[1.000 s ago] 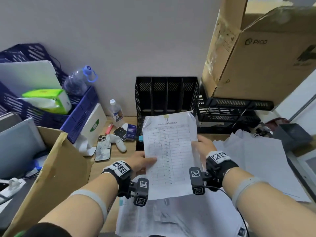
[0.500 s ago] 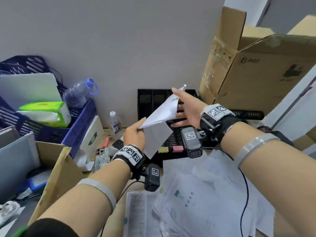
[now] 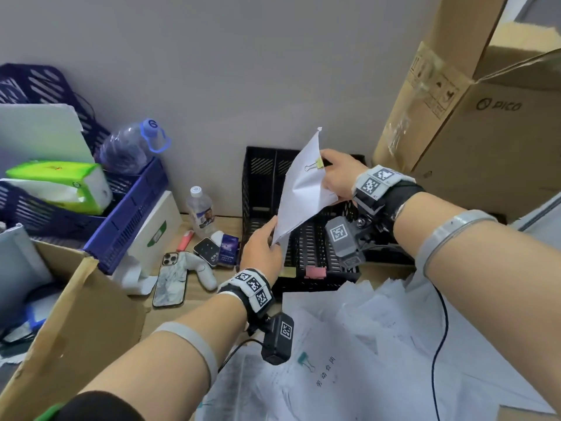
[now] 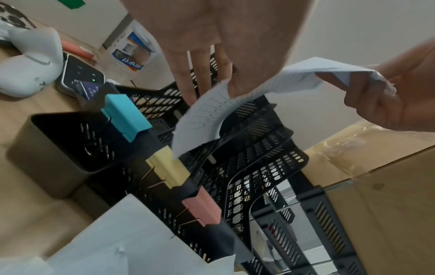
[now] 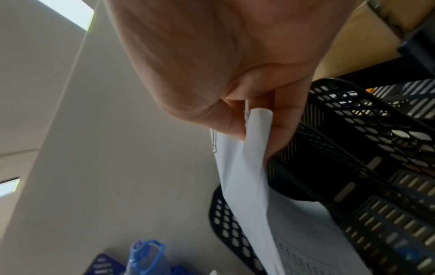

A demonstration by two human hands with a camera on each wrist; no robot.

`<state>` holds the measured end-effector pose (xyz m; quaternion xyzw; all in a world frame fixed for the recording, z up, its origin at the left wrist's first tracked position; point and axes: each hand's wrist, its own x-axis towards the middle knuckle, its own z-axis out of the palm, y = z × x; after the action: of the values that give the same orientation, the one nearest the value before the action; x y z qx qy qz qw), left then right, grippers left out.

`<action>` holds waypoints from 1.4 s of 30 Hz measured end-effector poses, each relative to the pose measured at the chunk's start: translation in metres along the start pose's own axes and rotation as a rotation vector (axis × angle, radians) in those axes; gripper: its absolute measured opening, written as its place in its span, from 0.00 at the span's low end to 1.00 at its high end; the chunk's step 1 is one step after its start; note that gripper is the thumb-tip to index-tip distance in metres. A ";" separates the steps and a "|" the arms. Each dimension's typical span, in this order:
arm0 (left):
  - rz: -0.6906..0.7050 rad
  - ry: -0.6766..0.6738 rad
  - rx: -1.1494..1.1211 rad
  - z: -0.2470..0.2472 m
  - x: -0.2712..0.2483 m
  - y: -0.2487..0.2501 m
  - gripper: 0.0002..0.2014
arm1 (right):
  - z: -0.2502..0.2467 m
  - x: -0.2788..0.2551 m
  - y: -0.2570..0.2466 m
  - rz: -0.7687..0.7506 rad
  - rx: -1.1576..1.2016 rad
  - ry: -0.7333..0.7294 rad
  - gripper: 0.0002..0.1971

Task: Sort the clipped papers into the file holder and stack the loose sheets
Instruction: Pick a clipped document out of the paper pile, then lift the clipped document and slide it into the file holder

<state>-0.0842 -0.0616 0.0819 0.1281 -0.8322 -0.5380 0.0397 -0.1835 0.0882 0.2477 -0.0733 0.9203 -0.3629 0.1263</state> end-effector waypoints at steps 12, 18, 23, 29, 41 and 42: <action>-0.205 -0.136 -0.048 0.026 0.018 -0.017 0.24 | 0.046 0.032 0.045 -0.049 0.055 -0.071 0.28; -0.259 -0.116 -0.083 0.013 0.003 -0.041 0.07 | 0.073 0.012 0.062 0.162 0.518 -0.234 0.11; -0.400 -0.257 -0.140 0.015 -0.022 -0.064 0.10 | 0.093 -0.026 0.107 0.341 0.541 -0.253 0.08; -0.553 -0.644 0.110 0.043 -0.071 -0.093 0.02 | 0.146 -0.102 0.195 0.604 0.189 -0.338 0.05; -0.354 -0.794 0.348 0.089 -0.117 -0.118 0.08 | 0.183 -0.188 0.257 0.713 0.123 -0.212 0.29; -0.311 -0.797 0.362 0.091 -0.119 -0.116 0.03 | 0.184 -0.188 0.260 0.696 0.099 -0.210 0.31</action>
<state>0.0321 0.0044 -0.0521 0.0397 -0.8340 -0.3909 -0.3875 0.0377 0.1997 -0.0265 0.2135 0.8536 -0.3330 0.3391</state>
